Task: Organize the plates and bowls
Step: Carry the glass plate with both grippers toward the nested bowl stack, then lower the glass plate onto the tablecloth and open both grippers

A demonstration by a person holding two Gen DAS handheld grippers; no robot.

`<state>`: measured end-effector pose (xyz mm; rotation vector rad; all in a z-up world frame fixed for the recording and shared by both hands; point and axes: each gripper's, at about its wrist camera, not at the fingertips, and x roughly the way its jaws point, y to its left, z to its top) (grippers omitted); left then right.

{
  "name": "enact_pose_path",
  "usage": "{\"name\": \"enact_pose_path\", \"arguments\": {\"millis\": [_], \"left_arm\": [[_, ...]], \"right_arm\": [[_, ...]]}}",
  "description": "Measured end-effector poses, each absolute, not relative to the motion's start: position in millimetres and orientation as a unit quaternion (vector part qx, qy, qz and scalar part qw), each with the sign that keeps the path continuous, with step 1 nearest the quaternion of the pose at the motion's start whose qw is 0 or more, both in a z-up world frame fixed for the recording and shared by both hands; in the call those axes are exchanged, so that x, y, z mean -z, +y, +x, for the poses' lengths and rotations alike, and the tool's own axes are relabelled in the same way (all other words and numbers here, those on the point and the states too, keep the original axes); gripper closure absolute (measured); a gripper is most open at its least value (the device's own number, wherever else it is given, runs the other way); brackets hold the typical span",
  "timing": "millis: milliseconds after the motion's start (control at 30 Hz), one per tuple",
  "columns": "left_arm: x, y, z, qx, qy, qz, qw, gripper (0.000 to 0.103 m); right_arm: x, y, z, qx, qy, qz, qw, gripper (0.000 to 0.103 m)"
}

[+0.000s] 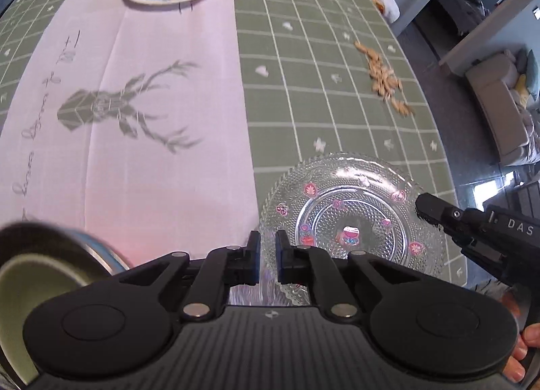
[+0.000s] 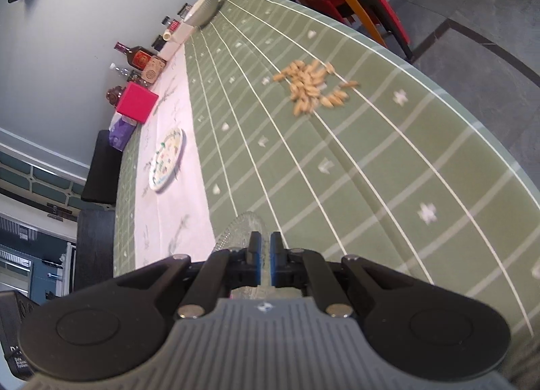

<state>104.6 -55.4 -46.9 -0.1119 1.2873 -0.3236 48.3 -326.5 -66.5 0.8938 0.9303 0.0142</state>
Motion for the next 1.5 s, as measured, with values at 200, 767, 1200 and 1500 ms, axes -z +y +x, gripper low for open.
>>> {"name": "enact_pose_path", "arguments": {"millis": [200,767,1200,1500], "left_arm": [[43.0,-50.4,80.8,0.159,0.586,-0.035,0.794,0.095],[55.6,-44.8,67.6,0.184,0.585,-0.031,0.790,0.102],[24.4,-52.1,42.1,0.200,0.478,0.028,0.855,0.096],[7.2,-45.2,29.4,0.209,0.435,0.019,0.876,0.093]], "right_arm": [[87.5,-326.3,4.9,-0.006,0.444,0.455,0.772,0.101],[83.8,-291.4,-6.3,0.009,0.462,0.337,0.820,0.099],[80.5,-260.9,-6.1,0.042,0.452,0.226,0.862,0.096],[81.9,-241.0,-3.3,0.065,0.432,0.178,0.882,0.094]]}}
